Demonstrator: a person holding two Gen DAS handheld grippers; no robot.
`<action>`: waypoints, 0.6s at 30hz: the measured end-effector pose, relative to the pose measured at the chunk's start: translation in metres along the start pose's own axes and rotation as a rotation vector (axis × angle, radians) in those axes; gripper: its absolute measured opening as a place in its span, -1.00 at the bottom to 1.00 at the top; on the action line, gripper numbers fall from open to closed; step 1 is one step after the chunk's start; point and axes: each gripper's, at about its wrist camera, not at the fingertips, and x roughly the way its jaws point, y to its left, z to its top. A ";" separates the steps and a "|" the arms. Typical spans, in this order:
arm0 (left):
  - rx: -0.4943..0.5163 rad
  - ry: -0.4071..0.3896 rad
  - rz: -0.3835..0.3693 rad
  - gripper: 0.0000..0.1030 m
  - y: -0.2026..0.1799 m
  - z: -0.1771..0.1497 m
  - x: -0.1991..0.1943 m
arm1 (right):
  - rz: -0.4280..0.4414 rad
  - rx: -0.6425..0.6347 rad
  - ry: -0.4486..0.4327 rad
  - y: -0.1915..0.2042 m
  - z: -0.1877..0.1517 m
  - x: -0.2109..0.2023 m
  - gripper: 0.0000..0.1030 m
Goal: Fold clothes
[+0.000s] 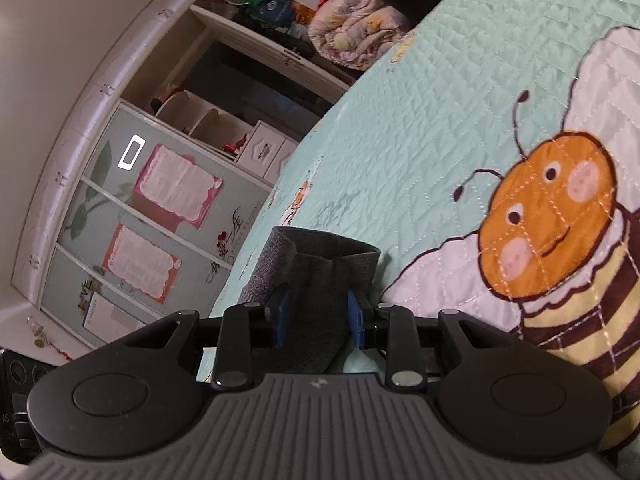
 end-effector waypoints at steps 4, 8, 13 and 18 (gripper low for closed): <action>0.022 0.016 0.008 -0.92 -0.002 -0.001 0.000 | -0.015 -0.026 0.012 0.003 -0.001 0.001 -0.76; 0.023 0.014 0.020 -0.81 -0.002 -0.001 -0.003 | -0.061 -0.042 0.016 0.004 0.001 -0.005 -0.99; 0.006 -0.021 0.022 -0.36 0.001 0.007 -0.018 | -0.129 -0.129 0.038 0.011 0.000 -0.012 -1.00; -0.018 -0.099 0.076 -0.03 0.009 0.024 -0.030 | -0.148 -0.145 0.041 0.008 0.004 -0.023 -1.00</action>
